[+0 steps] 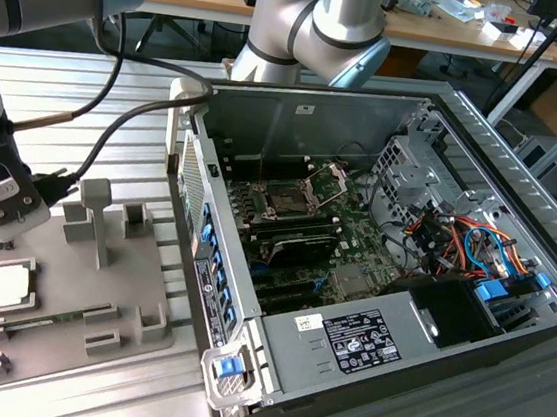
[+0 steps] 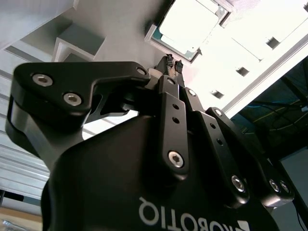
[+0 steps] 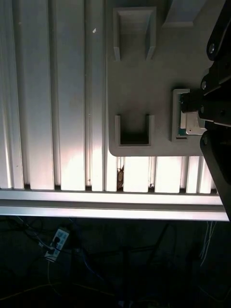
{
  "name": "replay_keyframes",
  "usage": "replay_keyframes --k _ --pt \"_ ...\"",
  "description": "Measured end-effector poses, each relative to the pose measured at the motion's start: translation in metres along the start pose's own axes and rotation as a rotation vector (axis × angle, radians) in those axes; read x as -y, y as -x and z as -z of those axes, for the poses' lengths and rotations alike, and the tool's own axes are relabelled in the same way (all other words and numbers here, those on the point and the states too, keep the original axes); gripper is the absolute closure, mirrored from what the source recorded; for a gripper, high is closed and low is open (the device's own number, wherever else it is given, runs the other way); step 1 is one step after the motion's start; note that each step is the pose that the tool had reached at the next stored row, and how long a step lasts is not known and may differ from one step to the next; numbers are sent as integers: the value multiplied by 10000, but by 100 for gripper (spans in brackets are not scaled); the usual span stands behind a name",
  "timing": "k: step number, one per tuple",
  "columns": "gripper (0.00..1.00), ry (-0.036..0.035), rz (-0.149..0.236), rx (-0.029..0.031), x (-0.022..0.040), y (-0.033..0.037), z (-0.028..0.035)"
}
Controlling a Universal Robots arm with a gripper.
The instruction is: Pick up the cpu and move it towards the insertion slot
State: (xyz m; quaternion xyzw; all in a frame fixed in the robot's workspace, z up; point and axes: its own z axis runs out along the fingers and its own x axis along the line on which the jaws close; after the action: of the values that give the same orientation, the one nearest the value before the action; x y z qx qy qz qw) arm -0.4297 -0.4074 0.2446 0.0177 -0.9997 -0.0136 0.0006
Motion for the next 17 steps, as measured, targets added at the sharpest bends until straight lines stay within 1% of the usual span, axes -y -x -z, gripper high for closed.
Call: replay_keyframes --k 11,13,17 --pt "89 -1 0 0 1 0 -19" --pt "89 0 0 1 2 0 -44" --pt "89 -1 0 0 3 0 -64"
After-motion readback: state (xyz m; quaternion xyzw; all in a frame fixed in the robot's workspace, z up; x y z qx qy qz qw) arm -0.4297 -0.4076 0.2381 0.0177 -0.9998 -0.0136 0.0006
